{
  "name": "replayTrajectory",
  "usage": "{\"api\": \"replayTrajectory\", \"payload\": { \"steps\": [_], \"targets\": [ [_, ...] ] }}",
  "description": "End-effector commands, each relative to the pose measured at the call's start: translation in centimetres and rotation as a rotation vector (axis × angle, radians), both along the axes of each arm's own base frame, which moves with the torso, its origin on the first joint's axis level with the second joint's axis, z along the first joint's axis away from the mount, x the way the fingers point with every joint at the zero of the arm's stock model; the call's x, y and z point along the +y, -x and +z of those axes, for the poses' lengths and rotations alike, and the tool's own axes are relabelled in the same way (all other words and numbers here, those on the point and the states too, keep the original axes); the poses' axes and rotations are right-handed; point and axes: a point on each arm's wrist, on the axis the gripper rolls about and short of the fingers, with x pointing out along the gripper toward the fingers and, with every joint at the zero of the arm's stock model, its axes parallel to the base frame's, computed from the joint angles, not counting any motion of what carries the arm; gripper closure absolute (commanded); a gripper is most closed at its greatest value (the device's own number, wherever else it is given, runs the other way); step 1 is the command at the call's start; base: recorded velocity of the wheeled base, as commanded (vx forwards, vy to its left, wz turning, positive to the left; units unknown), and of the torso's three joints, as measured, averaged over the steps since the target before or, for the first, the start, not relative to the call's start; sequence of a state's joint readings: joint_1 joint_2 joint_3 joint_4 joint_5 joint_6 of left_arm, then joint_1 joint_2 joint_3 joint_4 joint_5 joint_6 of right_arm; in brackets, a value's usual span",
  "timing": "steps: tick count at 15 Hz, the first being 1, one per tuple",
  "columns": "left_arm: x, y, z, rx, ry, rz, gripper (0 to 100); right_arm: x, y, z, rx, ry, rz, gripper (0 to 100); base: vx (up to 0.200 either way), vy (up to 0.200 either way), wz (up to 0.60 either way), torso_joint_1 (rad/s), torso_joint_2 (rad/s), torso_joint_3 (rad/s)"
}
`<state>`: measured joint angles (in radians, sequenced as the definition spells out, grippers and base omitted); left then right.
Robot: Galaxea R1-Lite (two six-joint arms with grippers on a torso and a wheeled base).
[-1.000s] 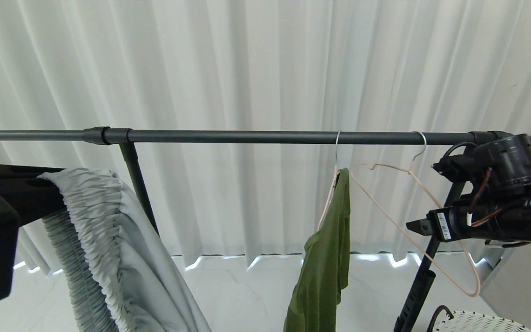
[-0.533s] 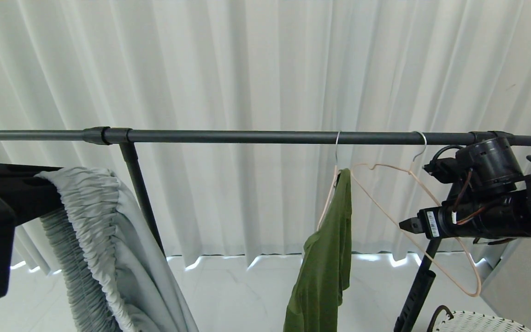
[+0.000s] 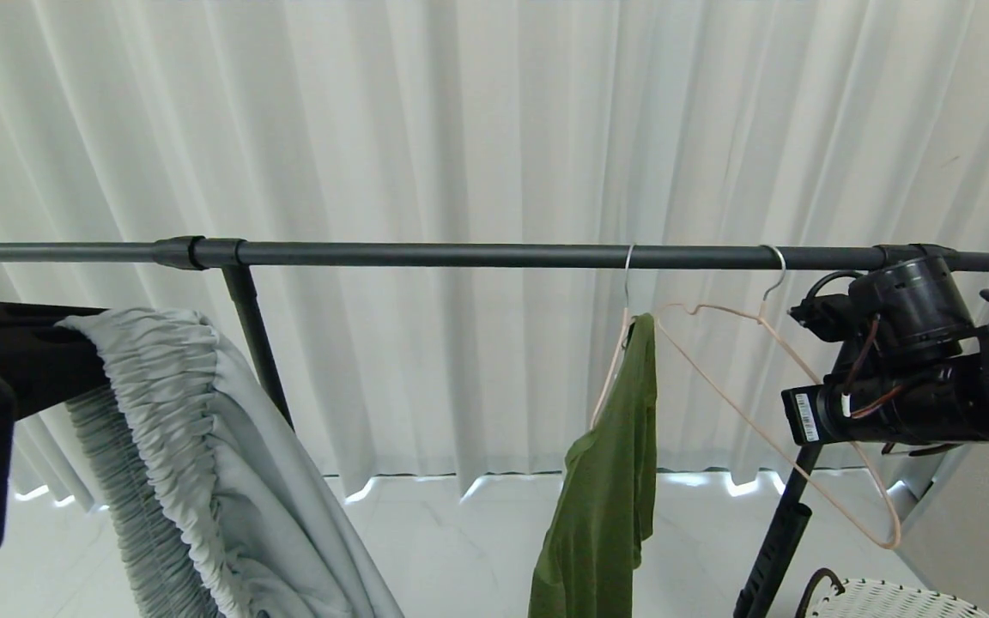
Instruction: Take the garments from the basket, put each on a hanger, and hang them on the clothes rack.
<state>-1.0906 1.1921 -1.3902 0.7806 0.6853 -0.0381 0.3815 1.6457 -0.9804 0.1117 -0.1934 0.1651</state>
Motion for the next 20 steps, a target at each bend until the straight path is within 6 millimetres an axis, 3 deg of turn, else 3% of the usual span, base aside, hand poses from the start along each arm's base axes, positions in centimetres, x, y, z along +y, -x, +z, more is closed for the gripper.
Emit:
{"api": "replayTrajectory", "payload": {
  "steps": [1,10,13,16,17,20],
  "targets": [
    [0.0,0.0,0.0,0.000,0.000,0.000,100,-0.1,0.2,0.3,-0.011,-0.005,0.000,100,0.000,0.000,0.00,0.000,0.00,0.000],
    [0.9,0.5,-0.1,-0.006,0.011,0.000,100,-1.7,4.4,4.4,-0.151,-0.055,-0.005,100,0.000,0.000,0.00,0.000,0.00,0.000],
    [0.9,0.4,-0.1,-0.012,0.003,0.011,100,-2.9,7.2,4.1,-0.167,-0.047,-0.015,100,0.000,0.000,0.00,0.000,0.00,0.000],
    [0.8,0.4,-0.3,-0.016,-0.008,0.023,100,-4.0,9.9,3.9,-0.194,-0.039,-0.019,100,-0.200,0.000,0.00,0.010,0.01,0.002],
    [0.8,0.4,-0.5,-0.014,-0.015,0.025,100,-4.7,11.8,3.5,-0.215,-0.006,0.015,100,-0.200,0.000,0.00,-0.002,0.01,0.002],
    [0.8,0.4,-0.6,-0.011,-0.020,0.025,100,-6.0,14.9,2.3,-0.246,0.069,0.083,100,-0.200,0.000,0.00,-0.009,0.00,0.005]
  ]
}}
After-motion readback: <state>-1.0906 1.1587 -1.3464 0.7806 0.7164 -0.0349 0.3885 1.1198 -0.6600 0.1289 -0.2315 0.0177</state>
